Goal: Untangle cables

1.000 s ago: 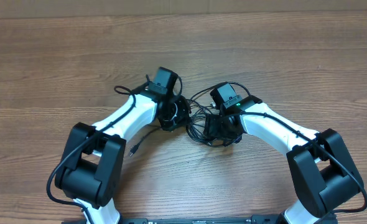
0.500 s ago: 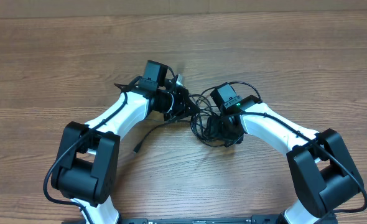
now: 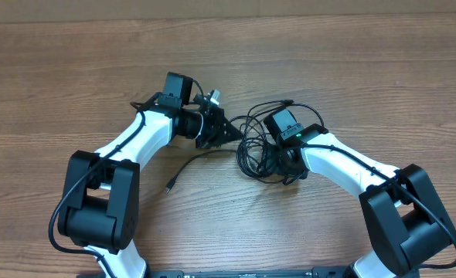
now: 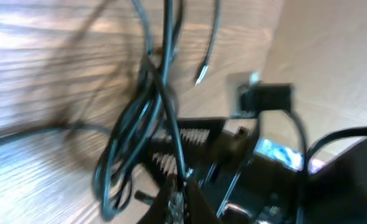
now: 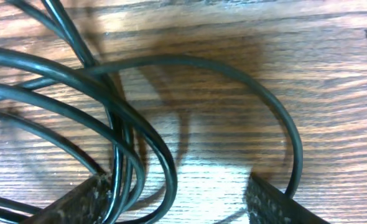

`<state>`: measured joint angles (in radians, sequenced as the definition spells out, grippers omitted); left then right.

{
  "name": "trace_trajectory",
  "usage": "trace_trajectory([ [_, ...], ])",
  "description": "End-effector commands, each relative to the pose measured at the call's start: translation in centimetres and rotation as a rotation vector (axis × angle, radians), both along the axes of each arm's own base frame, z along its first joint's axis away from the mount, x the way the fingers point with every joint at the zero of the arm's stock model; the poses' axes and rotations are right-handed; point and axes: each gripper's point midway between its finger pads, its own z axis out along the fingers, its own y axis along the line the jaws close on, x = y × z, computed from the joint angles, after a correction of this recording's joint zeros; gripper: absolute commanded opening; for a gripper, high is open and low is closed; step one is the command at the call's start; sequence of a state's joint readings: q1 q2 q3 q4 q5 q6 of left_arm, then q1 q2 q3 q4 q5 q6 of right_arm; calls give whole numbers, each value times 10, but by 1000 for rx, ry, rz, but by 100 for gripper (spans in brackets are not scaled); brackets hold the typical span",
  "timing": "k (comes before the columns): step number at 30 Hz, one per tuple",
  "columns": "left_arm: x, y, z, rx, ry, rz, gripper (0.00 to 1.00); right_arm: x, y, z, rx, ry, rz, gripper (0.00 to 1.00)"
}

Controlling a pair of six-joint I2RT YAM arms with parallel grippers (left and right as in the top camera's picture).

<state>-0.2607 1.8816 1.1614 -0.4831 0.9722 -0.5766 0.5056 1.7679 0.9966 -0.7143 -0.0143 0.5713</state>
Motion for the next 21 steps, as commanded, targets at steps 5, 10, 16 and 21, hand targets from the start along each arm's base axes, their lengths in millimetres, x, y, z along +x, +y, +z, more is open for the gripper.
trace_trajectory([
  [5,-12,54,-50,412,8,14,4,-13,-16,-19,-67,39,-6,70],
  [10,-27,107,-75,742,61,33,4,-12,-16,-19,-67,38,-6,69],
  [16,-37,143,-81,948,86,32,7,-11,-15,-19,-63,32,-6,69],
  [21,-39,141,-81,942,92,29,14,-11,-15,-19,-63,32,-6,69],
])
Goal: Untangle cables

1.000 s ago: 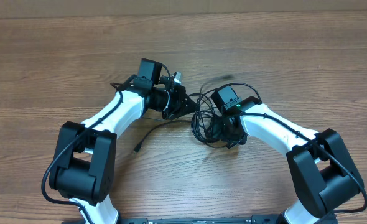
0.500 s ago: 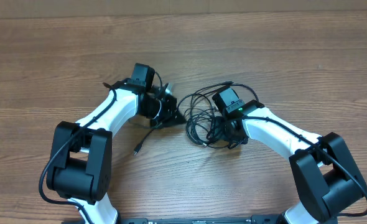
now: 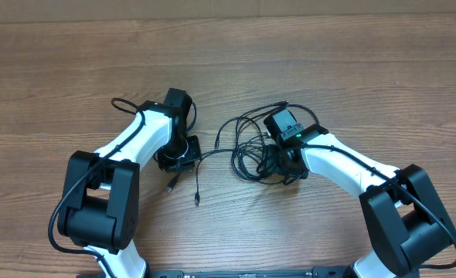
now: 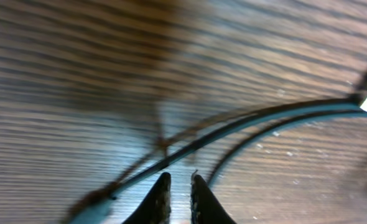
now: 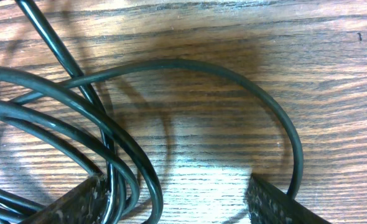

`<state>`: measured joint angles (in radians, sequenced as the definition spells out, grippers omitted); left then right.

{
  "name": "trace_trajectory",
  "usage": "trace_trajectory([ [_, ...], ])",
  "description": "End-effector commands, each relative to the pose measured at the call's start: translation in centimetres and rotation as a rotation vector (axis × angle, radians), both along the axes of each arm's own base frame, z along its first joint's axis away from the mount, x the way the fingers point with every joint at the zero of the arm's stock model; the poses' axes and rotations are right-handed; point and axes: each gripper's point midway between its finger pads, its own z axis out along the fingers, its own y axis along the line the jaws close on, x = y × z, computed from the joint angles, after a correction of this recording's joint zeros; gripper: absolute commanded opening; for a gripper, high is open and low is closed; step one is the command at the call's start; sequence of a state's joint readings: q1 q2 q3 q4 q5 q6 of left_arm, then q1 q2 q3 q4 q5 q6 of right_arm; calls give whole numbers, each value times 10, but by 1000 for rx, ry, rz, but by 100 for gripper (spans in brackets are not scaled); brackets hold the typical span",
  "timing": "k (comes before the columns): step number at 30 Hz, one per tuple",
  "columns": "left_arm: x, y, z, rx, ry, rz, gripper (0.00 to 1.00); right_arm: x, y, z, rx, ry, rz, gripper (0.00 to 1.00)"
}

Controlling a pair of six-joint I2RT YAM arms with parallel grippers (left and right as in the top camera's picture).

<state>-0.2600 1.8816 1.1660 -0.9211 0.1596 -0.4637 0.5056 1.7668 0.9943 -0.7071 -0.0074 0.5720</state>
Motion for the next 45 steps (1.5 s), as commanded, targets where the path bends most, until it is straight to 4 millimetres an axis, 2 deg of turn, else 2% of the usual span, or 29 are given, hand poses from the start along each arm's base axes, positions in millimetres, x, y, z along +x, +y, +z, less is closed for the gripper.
trace_trajectory([
  [1,5,9,2,56,-25,-15,15,-12,-15,-19,-61,41,-4,69],
  [3,4,8,2,53,-23,-17,15,-12,-15,-19,-61,41,-4,68],
  [4,4,8,2,53,-21,-17,16,-12,-15,-19,-61,41,-4,63],
  [7,1,8,2,55,-10,-19,17,-12,-15,-19,-61,41,-4,38],
  [9,-3,6,3,40,6,-18,4,-12,-15,-19,-61,41,-4,28],
  [10,-4,3,4,20,15,-17,4,-12,-15,-19,-61,41,-4,27],
  [13,-1,-14,13,-89,18,-29,4,-12,-15,-19,-60,40,-4,23],
  [17,11,-49,44,-307,-20,-109,4,-12,-14,-19,-59,40,-4,5],
  [18,14,-59,54,-365,-34,-136,4,-12,-14,-19,-57,42,-3,4],
  [21,16,-81,69,-478,-53,-172,11,-16,1,-17,18,62,94,4],
  [24,15,-89,68,-473,-61,-199,19,-21,19,-12,115,82,195,4],
  [31,9,-82,46,-285,-62,-200,32,-26,29,-7,196,120,197,4],
  [39,20,-79,37,-227,-91,-148,37,-27,38,0,304,138,222,4],
  [45,30,-89,36,-244,-138,-161,41,-28,44,3,339,145,228,4],
])
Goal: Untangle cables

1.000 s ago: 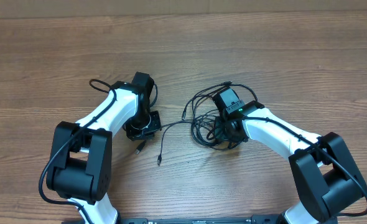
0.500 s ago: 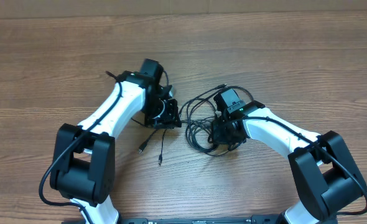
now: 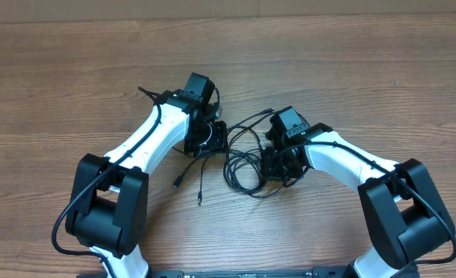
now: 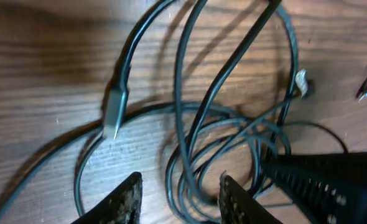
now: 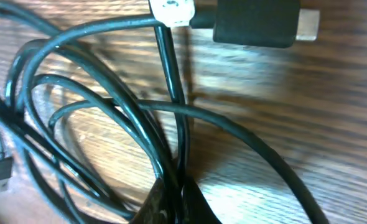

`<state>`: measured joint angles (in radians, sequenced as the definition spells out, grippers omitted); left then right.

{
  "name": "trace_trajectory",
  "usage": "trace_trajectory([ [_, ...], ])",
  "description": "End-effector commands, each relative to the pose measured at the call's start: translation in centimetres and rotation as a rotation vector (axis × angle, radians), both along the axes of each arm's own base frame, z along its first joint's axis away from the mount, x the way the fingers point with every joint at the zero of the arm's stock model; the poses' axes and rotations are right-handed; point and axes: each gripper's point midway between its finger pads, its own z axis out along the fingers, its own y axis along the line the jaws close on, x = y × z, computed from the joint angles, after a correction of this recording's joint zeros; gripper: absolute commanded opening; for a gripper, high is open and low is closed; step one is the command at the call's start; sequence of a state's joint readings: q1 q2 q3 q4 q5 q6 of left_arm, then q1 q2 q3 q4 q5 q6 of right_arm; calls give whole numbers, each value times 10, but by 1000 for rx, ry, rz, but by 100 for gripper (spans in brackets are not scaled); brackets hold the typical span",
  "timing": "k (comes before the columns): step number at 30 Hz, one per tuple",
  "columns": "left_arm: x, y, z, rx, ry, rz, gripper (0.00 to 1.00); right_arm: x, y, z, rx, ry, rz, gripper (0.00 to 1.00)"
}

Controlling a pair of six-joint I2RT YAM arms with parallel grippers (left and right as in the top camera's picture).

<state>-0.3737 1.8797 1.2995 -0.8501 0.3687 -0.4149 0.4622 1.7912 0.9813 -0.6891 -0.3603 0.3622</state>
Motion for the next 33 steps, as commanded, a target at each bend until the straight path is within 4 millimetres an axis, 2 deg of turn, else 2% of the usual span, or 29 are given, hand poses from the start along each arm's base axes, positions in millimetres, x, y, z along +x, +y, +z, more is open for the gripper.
trace_trajectory([
  [1,-1,-3,-7,20,2,4,42,-5,7,1,51,21,22,4],
  [5,-4,-11,-8,20,-4,-19,41,-7,16,6,109,35,30,4],
  [11,-13,-9,-11,72,10,-30,42,-4,35,18,231,33,47,4],
  [15,-18,6,-16,161,31,0,43,-2,36,18,232,33,32,5],
  [20,-17,26,-20,271,30,56,48,1,36,18,233,17,32,11],
  [22,-17,25,-20,269,31,65,49,1,37,18,233,14,32,15],
  [29,-15,26,-20,273,31,95,47,2,37,18,234,13,32,17],
  [33,-16,34,-24,313,30,131,47,1,37,18,233,14,32,17],
])
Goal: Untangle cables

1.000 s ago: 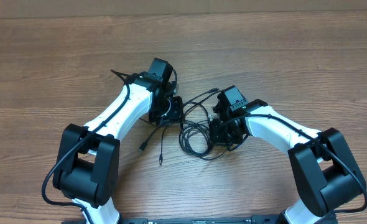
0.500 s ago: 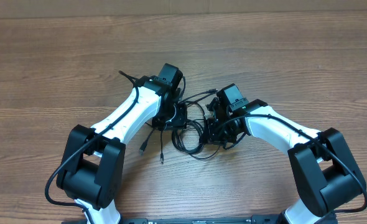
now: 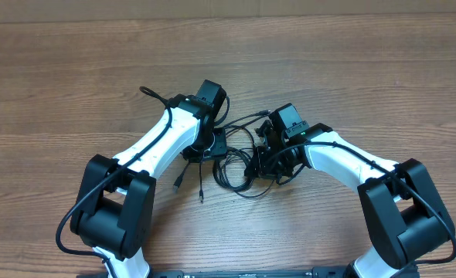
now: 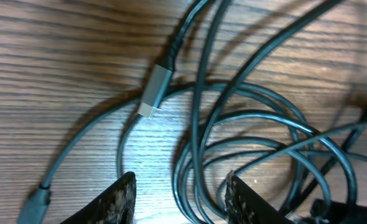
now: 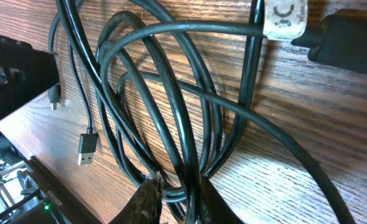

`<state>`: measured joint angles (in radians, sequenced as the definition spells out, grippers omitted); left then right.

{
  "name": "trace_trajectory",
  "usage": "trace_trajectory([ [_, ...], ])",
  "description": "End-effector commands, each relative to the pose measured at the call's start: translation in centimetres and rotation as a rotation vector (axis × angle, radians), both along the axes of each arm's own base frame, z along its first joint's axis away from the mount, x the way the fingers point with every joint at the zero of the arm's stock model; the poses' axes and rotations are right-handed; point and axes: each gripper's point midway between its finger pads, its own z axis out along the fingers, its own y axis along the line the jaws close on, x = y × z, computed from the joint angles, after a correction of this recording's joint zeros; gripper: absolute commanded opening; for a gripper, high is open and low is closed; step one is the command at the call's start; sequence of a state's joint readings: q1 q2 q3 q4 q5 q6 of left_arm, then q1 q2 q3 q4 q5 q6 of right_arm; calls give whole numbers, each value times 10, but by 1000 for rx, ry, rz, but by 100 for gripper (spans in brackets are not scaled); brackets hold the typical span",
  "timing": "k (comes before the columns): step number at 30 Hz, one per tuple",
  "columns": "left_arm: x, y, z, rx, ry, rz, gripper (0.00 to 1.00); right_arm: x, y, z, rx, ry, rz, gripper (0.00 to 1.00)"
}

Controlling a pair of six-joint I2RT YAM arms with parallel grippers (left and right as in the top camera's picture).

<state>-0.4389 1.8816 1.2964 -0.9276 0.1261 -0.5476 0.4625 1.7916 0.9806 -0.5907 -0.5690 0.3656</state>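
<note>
A tangle of thin black cables (image 3: 239, 166) lies on the wooden table between my two arms. Two loose ends with plugs (image 3: 178, 185) trail out to its left. My left gripper (image 4: 180, 200) is open low over the tangle's left side. Several loops pass between its fingers (image 4: 118, 199), and a silver plug (image 4: 153, 90) lies just ahead. My right gripper (image 5: 177, 202) is shut on a few strands of the cable bundle (image 5: 183, 124) at the tangle's right side. A white tag (image 5: 284, 15) and a black plug (image 5: 351, 43) sit beyond it.
The wooden table (image 3: 367, 69) stretches all round the tangle. Two small USB plugs (image 5: 88, 146) lie side by side on the wood past the loops. The left arm's black wrist (image 5: 9, 78) stands close to the bundle, right beside my right gripper.
My left gripper has shifted a little right, further over the loops, still open. The right gripper stays shut on the strands, and the tangle now sits slightly more to the left.
First my left gripper was shut on a cable at the tangle's left while the right stood open over the loops. Then the left was farther left with a cable drawn out. Later it was open back at the tangle and the right had shut on strands, as now.
</note>
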Motion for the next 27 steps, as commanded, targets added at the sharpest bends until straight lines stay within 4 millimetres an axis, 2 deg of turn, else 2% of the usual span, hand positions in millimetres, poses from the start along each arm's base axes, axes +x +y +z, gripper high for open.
trace_trajectory([
  [1,-4,12,-12,69,12,53,47,-1,0,-2,6,8,-1,17],
  [10,-7,12,-34,45,-8,63,47,-1,0,-2,6,7,-1,17],
  [13,-8,11,-35,43,-10,62,41,-1,0,-2,6,7,-1,17],
  [22,-4,10,-35,36,-25,62,39,-1,0,-2,6,7,-1,17],
  [24,-4,10,-35,36,-25,61,34,-1,0,-2,6,7,-1,17],
  [27,-4,8,-35,34,-28,58,20,-1,0,-2,6,7,-1,18],
])
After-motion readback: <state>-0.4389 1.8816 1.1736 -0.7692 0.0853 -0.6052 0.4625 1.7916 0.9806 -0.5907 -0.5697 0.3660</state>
